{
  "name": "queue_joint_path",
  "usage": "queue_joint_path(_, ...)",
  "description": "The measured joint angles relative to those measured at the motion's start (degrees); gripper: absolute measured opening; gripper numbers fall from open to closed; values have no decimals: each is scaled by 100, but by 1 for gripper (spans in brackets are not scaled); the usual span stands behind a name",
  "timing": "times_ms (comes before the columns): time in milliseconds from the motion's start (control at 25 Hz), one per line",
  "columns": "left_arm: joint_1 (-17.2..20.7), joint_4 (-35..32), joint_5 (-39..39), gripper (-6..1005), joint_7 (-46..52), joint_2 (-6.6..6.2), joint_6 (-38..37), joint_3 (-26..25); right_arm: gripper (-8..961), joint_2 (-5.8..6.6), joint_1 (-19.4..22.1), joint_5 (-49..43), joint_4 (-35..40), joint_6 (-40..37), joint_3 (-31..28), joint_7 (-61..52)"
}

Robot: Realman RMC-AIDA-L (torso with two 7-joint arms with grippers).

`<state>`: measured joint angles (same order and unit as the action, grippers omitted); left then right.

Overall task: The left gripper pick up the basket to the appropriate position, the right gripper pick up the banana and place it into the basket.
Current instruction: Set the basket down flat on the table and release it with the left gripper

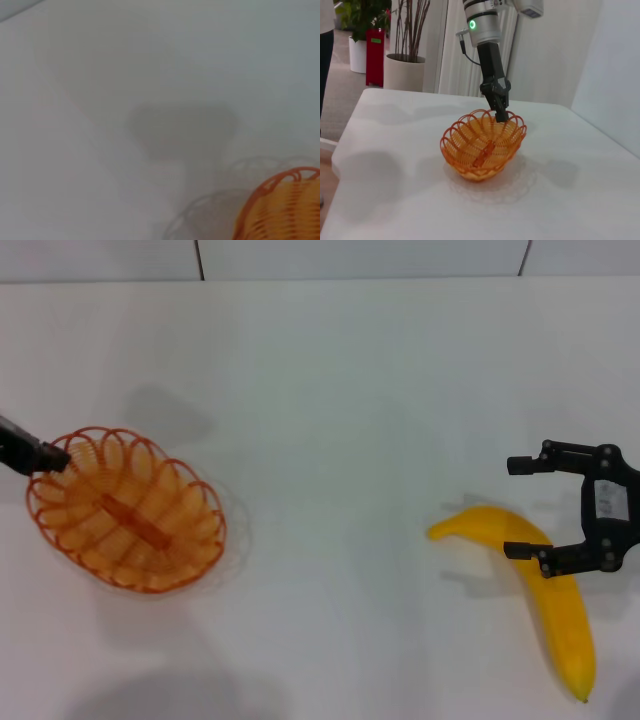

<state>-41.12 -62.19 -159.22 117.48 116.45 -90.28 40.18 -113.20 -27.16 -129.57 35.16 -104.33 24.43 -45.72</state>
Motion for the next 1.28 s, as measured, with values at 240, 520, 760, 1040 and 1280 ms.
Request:
queue_joint_path(240,174,45,535,72,222,47,127,0,891,0,-19,3,0,1,0,-3)
queue_joint_path(520,257,536,1251,61,294,61,331,20,891,-14,-43,3,0,1,0,-6)
queue_joint_path(760,274,932,1729,58,294,61,388,24,891,-19,-44,3,0,1,0,-7)
queue_joint_path(1040,275,1477,2076,59,305,61,535,-1,891,-26,-44,3,0,1,0,-7)
queue_joint_path(1280,164,1858,2129,77,355,59,615,25,891,-27,-44,2,0,1,0,-7)
